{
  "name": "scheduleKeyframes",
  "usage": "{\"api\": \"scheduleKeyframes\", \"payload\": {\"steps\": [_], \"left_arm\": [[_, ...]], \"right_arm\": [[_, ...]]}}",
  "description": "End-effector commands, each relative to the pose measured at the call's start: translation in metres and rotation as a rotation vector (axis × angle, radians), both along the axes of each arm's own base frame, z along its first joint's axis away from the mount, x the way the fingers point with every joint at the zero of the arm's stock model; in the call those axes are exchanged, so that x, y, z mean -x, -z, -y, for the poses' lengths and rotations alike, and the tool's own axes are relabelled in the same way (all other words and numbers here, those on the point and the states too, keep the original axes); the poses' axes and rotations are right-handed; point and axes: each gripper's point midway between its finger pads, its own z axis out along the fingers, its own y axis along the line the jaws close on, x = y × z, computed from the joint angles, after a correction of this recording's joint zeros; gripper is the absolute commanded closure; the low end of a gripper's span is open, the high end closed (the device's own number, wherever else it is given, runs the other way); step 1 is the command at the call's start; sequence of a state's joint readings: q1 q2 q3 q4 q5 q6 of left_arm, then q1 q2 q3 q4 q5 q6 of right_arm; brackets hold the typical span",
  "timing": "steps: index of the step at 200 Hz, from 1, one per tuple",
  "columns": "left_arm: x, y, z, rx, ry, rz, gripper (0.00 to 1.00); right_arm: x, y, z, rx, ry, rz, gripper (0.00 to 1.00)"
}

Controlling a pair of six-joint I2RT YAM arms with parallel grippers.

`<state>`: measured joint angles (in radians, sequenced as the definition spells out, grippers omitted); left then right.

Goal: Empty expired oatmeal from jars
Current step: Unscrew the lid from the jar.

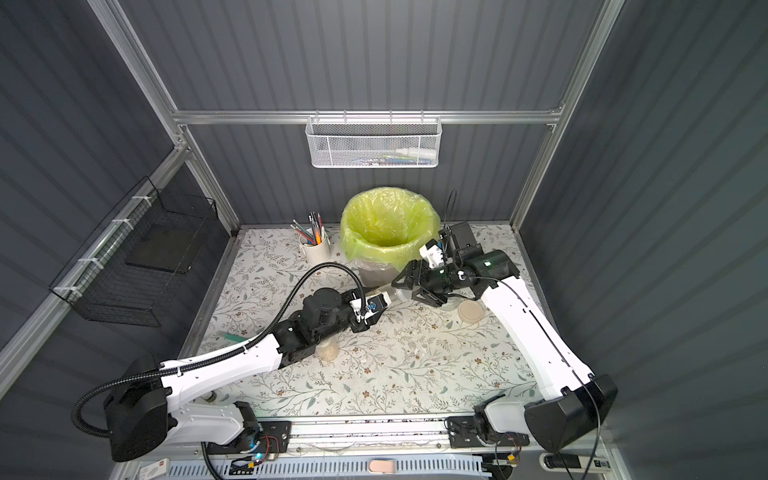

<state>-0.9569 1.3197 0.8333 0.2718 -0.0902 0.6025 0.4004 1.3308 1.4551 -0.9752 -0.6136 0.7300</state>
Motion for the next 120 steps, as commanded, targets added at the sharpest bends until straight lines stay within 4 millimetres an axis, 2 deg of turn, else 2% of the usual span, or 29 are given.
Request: {"api": "scheduleKeyframes", "payload": {"steps": [1, 43, 70, 87, 120], "left_arm": [[0.003, -0.020, 0.002, 0.045, 0.010, 0.031, 0.95], [0.010, -0.020, 0.000, 0.084, 0.033, 0.011, 0.98], [0.016, -0.019, -0.002, 0.142, 0.077, -0.069, 0.99], [0.022, -0.019, -0.001, 0.185, 0.116, -0.121, 0.99], [0.020, -0.022, -0.010, 0.300, 0.167, -0.225, 0.99]], "right_arm": [[0.000, -0.001, 0.000, 0.010, -0.018, 0.011, 0.33], [0.000, -0.011, -0.001, 0.008, -0.065, 0.088, 0.50], [0.002, -0.028, -0.001, 0.049, -0.211, 0.293, 0.59], [0.006, -0.032, 0.000, 0.089, -0.327, 0.400, 0.60], [0.018, -0.031, -0.004, 0.088, -0.505, 0.541, 0.59]]}}
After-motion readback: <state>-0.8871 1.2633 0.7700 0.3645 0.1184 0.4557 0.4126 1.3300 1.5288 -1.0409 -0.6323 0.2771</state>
